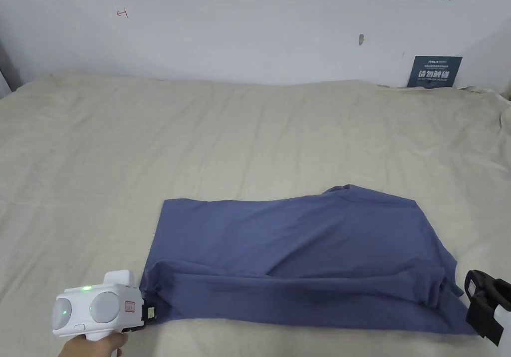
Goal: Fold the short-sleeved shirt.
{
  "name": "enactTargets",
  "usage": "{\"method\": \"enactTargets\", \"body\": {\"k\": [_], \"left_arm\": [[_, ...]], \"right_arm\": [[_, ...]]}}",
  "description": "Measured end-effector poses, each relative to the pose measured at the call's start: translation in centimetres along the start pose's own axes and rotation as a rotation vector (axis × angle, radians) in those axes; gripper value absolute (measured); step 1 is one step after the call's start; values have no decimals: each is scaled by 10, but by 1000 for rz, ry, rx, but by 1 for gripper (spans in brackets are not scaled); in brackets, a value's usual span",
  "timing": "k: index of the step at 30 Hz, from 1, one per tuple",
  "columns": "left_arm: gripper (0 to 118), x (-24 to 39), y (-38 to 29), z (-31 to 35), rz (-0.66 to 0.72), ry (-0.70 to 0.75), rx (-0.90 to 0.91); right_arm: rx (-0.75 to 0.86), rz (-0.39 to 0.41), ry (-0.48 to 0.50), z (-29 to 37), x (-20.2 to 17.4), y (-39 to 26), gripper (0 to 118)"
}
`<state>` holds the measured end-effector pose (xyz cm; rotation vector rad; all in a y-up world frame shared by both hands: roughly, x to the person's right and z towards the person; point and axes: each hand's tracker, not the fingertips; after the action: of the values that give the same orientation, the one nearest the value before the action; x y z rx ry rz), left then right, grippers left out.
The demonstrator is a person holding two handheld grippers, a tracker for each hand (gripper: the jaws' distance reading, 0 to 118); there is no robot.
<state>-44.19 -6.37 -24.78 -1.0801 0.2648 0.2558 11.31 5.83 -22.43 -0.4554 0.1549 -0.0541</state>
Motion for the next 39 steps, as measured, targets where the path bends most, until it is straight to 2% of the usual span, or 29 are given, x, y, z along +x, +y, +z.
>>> {"method": "enactTargets", "body": {"k": [1,4,9,11,12,13,14,15,18,20,22,27,28,29,30,31,39], "left_arm": [[9,3,-2,2,15,-38,-11],[6,8,-3,3,-6,-21,1],[5,4,-3,20,-27,-59,65],[5,3,0,30,-36,-73,86],[5,3,2,35,-39,-84,103],[5,3,4,42,-37,-90,110],[5,3,6,45,-35,-91,119],[5,3,8,47,-33,-90,127],[5,5,12,54,-14,-96,135],[5,5,13,54,5,-108,133],[5,5,14,54,12,-109,136],[5,7,10,52,8,-98,121],[4,7,8,52,11,-97,118],[4,3,9,47,14,-96,119],[5,3,8,46,16,-95,117],[4,2,7,45,18,-95,114],[4,-10,-2,50,42,-106,129]], "right_arm": [[-3,-4,-1,0,1,0,0],[-14,-12,-6,-3,5,-2,0],[-115,-38,-21,-32,22,-8,0],[-201,-42,-34,-54,32,-14,7],[-235,-45,-58,-66,37,-18,23],[-287,-41,-71,-79,42,-22,54],[-328,-41,-77,-92,48,-28,74],[-357,-30,-82,-104,52,-33,82],[-430,-27,-113,-134,63,-47,81],[-485,-56,-114,-150,70,-54,81],[-519,-53,-113,-159,71,-60,74],[-564,-66,-107,-165,70,-75,66],[-547,-51,-107,-160,69,-72,58],[-542,-39,-102,-157,68,-71,43],[-537,-28,-85,-149,65,-67,19],[-531,-19,-55,-146,66,-66,6],[-416,-35,-8,-102,65,-45,5]]}}
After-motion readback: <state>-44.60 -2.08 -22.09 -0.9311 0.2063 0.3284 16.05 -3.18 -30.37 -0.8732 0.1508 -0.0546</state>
